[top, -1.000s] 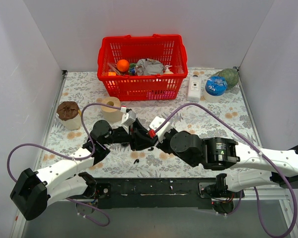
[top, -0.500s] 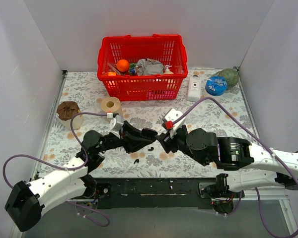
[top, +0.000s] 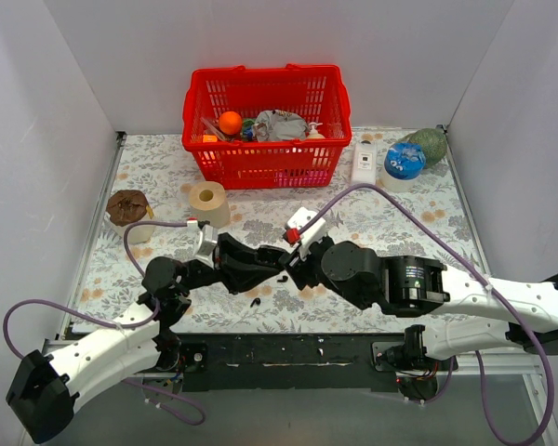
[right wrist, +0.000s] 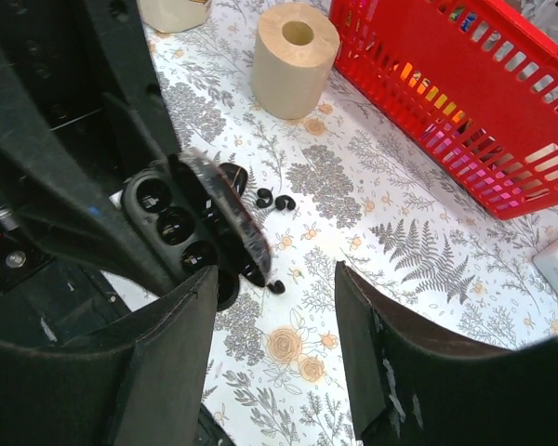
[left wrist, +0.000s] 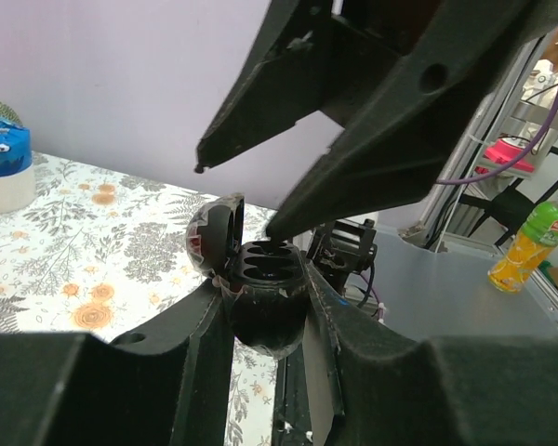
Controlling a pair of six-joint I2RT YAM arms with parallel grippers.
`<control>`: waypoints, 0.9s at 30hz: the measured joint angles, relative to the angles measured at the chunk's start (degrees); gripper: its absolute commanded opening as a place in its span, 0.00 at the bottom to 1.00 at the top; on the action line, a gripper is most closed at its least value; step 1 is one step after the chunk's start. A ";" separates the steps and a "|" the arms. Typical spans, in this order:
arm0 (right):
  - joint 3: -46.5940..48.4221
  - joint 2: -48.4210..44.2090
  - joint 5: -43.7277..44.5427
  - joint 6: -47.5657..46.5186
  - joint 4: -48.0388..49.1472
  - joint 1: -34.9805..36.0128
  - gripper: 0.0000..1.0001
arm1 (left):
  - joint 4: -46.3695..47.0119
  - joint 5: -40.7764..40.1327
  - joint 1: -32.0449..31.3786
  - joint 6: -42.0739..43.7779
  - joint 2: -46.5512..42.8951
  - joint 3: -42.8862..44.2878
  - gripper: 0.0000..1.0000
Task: Insert the wireless bluetooth earbuds into the charging case
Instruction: Adjust the charging case.
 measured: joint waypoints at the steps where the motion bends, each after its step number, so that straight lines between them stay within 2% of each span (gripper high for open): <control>1: 0.00 0.13 -0.07 0.11 -0.04 -0.42 0.60 | 0.02 0.15 0.00 -0.02 -0.15 -0.09 0.00; 13: 0.11 0.74 -5.84 3.06 -0.20 -5.33 0.60 | -2.12 -0.07 0.26 2.62 -3.37 -0.92 0.00; 19: 0.09 0.50 -9.73 3.32 0.31 -7.15 0.66 | -4.11 -0.98 0.26 3.72 -5.51 -1.09 0.00; 27: -5.57 -8.00 -15.39 4.26 4.04 -7.41 0.72 | -6.01 -7.93 0.22 4.63 -9.99 -2.27 0.00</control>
